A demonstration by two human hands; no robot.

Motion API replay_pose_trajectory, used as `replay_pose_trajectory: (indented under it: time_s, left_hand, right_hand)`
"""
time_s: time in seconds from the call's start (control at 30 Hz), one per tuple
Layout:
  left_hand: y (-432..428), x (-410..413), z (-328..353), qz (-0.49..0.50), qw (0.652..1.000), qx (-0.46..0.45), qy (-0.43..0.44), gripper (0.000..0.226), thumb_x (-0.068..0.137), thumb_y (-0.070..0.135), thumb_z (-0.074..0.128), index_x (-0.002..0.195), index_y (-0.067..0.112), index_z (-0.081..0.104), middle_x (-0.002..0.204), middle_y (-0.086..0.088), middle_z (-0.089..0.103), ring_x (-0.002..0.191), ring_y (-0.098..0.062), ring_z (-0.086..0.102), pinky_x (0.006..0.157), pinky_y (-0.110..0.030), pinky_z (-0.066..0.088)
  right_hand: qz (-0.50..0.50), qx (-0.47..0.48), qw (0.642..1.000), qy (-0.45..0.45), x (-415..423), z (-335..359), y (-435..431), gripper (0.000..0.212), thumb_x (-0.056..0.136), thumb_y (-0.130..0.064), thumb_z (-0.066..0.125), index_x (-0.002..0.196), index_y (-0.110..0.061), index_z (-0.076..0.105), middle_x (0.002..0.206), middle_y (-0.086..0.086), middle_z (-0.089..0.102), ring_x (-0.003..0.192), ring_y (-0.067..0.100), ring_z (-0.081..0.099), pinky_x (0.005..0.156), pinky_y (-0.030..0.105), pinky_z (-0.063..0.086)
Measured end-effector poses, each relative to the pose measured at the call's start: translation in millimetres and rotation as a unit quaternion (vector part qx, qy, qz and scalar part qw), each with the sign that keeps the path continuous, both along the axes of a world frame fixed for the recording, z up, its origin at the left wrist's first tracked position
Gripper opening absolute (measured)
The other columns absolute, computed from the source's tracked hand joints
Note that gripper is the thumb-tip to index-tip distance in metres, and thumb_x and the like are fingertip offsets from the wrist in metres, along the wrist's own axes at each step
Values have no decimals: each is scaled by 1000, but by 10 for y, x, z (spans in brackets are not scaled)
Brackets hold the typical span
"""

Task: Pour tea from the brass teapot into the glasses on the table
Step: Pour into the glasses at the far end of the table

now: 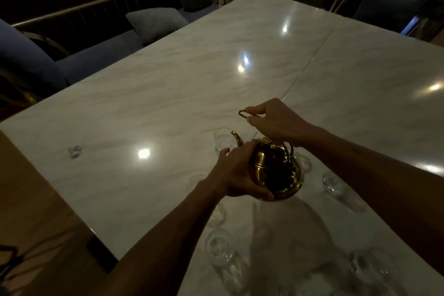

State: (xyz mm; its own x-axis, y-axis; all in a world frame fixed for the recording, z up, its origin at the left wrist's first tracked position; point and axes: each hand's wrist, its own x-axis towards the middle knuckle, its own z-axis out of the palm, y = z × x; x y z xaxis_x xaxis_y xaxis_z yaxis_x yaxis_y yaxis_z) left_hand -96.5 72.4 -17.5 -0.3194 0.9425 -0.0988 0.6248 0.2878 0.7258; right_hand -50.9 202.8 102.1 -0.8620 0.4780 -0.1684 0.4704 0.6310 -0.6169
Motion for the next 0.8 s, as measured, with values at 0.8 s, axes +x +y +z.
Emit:
replay_pose_trajectory:
  time_s: [0.8]
  left_hand:
    - [-685, 852, -86, 154, 987, 44, -10, 121, 51, 87, 70, 152, 37, 27, 145, 10, 59, 137, -18, 54, 115, -65, 34]
  right_hand:
    - [196, 6, 976, -89, 171, -23, -736, 35, 94, -12, 56, 129, -10, 63, 116, 8, 71, 60, 20, 55, 52, 22, 46]
